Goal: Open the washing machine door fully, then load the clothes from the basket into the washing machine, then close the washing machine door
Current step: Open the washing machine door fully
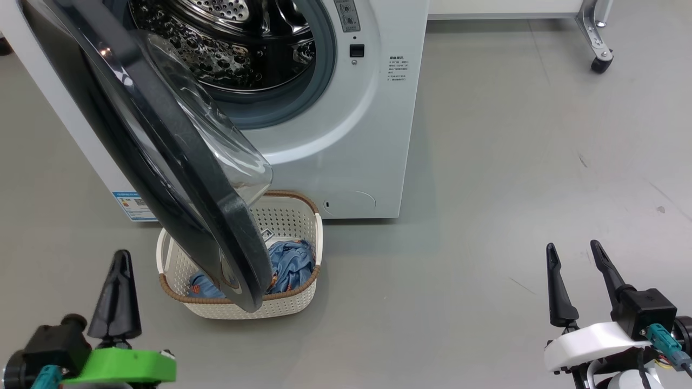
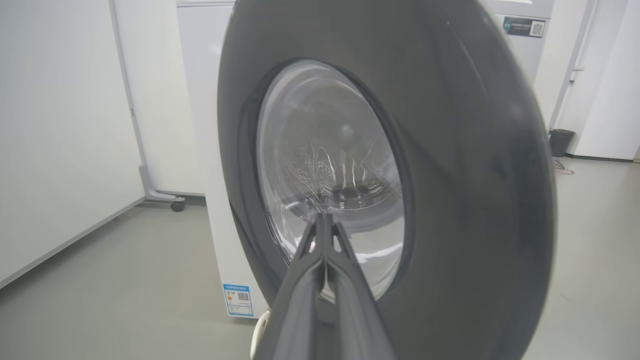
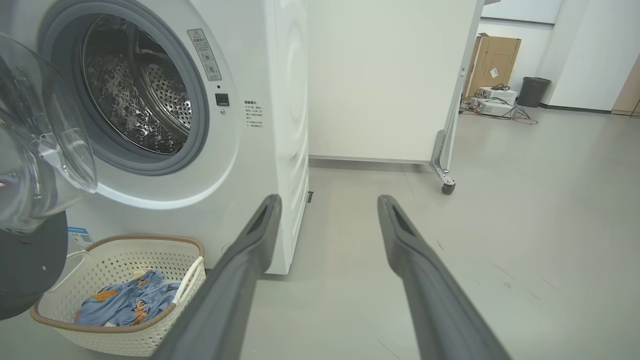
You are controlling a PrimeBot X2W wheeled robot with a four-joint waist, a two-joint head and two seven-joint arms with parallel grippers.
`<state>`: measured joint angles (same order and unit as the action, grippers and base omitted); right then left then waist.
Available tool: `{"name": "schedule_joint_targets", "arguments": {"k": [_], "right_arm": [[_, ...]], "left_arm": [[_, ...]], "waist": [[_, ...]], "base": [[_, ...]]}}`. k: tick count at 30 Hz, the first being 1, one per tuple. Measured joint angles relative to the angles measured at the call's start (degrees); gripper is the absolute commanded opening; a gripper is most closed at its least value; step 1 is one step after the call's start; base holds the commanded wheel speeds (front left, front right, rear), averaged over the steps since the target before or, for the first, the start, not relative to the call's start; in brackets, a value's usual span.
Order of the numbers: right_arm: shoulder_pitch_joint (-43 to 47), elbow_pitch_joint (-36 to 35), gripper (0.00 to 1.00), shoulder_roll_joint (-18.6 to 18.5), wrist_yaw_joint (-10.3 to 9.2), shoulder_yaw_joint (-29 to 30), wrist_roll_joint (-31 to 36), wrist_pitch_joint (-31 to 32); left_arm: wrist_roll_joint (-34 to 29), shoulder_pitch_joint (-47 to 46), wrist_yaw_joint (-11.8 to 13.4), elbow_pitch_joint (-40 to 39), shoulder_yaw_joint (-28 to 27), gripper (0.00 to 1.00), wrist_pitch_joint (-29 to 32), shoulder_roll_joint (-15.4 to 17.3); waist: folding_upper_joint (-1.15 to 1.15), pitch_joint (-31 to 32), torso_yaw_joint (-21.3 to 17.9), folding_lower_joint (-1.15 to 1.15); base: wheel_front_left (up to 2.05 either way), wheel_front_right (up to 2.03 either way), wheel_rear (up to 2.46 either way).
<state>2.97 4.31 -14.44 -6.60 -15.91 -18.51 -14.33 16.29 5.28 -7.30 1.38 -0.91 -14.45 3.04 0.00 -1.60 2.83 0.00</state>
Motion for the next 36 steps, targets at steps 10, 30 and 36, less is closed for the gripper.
{"name": "schedule_joint_targets", "arguments": {"k": [10,30,36], "right_arm": [[0.0,0.0,1.00,0.5,0.51,0.7,0.1,-0.1],[0.1,0.8,1.00,1.7,2.02,0.4,0.8,-0.1],[0.1,0.9,1.00,1.8,2.50,0.5,1.0,-0.1]], "left_arm": [[-2.6,-10.6,0.0,-19.4,-1.5,0.00,-0.3,0.9],[-1.0,-16.9,0.0,-28.3,26.5,0.00,-0.5,4.9],[0.0,-16.5,0.0,-26.4,31.8,0.00,-0.5,4.9]], "waist": [[0.00,0.2,0.3,0.00],[0.00,0.9,-1.3,0.00],[0.00,0.6,-1.7,0.00]], "base": [[0.00,0.00,0.00],[0.00,0.00,0.00],[0.00,0.00,0.00]]}}
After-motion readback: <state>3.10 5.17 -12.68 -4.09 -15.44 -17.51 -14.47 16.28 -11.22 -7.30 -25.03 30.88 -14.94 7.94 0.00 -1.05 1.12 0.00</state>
